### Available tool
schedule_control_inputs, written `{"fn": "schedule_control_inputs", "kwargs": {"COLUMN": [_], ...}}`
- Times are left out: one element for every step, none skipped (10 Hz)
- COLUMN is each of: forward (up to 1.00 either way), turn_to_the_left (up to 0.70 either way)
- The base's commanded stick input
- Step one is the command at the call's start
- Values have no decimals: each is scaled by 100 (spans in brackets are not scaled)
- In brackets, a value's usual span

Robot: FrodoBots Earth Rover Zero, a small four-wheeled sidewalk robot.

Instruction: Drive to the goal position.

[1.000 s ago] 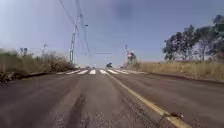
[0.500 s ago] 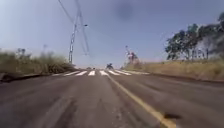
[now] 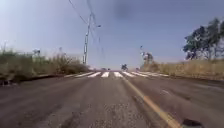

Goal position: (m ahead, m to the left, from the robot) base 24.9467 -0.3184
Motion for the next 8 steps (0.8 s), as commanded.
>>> {"fn": "schedule_control_inputs", "kwargs": {"forward": [100, 100, 100, 100, 100, 100, 100, 100], "turn_to_the_left": [0, 0, 0, 0, 0, 0, 0, 0]}}
